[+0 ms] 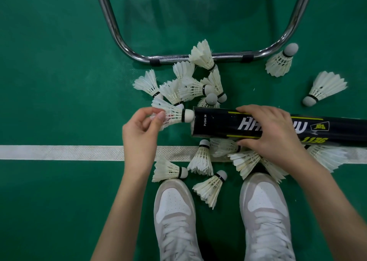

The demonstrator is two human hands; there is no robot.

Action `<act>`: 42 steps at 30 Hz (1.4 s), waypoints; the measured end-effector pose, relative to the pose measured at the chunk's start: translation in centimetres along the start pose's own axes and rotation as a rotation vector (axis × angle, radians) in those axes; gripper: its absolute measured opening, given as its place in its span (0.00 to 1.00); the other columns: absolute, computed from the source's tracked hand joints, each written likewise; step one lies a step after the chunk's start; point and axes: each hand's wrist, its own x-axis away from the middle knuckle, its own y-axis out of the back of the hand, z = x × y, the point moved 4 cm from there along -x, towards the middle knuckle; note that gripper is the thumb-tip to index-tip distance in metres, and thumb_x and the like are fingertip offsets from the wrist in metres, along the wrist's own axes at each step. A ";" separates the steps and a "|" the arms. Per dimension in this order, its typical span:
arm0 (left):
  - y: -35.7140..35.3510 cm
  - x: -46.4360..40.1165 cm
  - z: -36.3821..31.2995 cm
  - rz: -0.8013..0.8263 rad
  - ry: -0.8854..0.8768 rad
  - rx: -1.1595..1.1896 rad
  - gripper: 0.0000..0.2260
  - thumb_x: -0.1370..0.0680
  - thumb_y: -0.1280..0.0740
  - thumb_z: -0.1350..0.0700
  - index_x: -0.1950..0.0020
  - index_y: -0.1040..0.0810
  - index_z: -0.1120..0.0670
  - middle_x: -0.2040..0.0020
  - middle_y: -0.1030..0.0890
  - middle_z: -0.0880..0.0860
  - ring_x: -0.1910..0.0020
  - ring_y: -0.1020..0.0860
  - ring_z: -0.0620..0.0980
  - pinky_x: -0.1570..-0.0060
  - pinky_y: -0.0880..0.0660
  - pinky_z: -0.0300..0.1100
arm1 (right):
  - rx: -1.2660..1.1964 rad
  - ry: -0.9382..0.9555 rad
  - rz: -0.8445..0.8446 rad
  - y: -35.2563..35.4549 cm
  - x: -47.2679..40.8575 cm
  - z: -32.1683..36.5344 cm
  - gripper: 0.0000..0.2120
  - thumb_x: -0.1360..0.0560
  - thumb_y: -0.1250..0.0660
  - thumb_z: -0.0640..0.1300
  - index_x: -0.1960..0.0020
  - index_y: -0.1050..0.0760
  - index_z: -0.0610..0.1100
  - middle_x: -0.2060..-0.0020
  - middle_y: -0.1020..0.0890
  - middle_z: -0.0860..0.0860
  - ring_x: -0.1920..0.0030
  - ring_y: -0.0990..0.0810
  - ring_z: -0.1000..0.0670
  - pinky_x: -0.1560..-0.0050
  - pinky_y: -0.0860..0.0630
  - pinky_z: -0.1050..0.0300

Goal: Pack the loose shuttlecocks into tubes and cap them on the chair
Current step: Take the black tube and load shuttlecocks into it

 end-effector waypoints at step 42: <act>-4.9 2.0 1.1 0.365 0.132 0.028 0.13 0.29 0.27 0.63 0.50 0.26 0.51 0.58 0.16 0.47 0.61 0.19 0.39 0.61 0.27 0.28 | -0.010 0.056 -0.009 -0.5 0.4 0.9 0.35 0.38 0.23 0.50 0.34 0.32 0.52 0.38 0.26 0.52 0.36 0.32 0.47 0.37 0.46 0.54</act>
